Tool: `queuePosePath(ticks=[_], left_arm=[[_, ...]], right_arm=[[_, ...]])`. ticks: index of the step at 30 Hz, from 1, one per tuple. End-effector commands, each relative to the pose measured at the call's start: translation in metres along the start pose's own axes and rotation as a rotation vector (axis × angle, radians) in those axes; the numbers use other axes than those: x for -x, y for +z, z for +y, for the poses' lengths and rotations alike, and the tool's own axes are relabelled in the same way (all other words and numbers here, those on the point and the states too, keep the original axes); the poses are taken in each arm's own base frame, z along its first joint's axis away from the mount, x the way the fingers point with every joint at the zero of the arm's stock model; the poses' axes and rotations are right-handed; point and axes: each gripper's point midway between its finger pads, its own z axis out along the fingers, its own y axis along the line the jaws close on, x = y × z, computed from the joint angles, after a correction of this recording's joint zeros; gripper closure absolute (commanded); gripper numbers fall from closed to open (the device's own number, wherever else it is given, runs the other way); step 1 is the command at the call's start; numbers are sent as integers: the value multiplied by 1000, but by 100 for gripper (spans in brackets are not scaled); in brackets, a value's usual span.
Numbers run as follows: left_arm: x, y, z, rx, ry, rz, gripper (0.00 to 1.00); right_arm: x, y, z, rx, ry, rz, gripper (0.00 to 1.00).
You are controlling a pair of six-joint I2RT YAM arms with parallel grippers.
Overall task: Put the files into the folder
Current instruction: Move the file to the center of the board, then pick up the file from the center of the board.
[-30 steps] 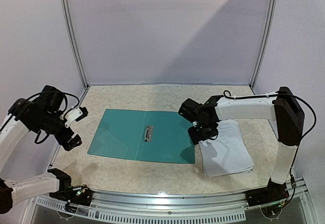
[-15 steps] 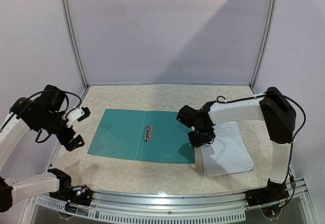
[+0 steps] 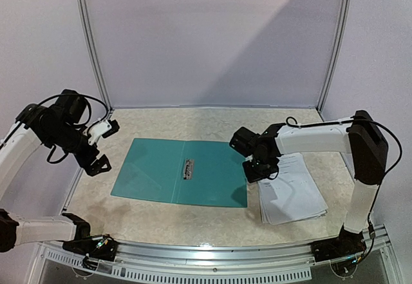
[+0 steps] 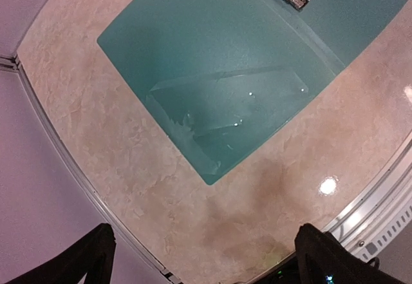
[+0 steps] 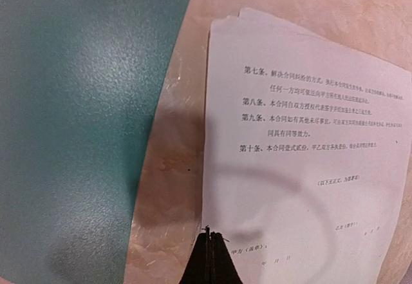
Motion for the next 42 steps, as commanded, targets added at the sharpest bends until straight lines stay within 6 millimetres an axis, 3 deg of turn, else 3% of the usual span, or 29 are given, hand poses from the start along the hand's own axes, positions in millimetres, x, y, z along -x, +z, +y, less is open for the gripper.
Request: queuePosePath(ticks=[1, 5, 8, 12, 16, 20, 23, 26, 30, 37, 39, 42], left_arm=[[36, 0, -6, -83, 24, -56, 0], [85, 2, -27, -210, 32, -130, 0], [126, 8, -52, -300, 64, -164, 2], [182, 28, -103, -393, 156, -166, 3], [232, 63, -163, -463, 237, -144, 6], [269, 104, -226, -512, 289, -126, 10], [287, 138, -259, -500, 324, -119, 12], [301, 171, -286, -443, 376, -126, 14], [300, 204, -318, -378, 463, -125, 18], [285, 245, -341, -359, 465, -82, 26], [279, 255, -345, -366, 460, -62, 28], [274, 262, -349, -364, 467, -52, 29]], right_arm=[[10, -22, -17, 29, 83, -35, 100], [15, -29, -29, 97, 121, -17, 100], [14, -19, -70, 42, 181, 29, 97], [2, 4, -129, 27, 296, 119, 82], [-18, 22, -177, 37, 400, 191, 68], [-33, 35, -194, 98, 459, 241, 47], [-43, 44, -200, 127, 471, 265, 41], [-51, 50, -199, 186, 501, 283, 40], [-54, 48, -198, 232, 511, 273, 43], [-47, 30, -194, 282, 498, 210, 54], [-46, 25, -185, 341, 494, 201, 56], [-50, 28, -188, 321, 495, 213, 55]])
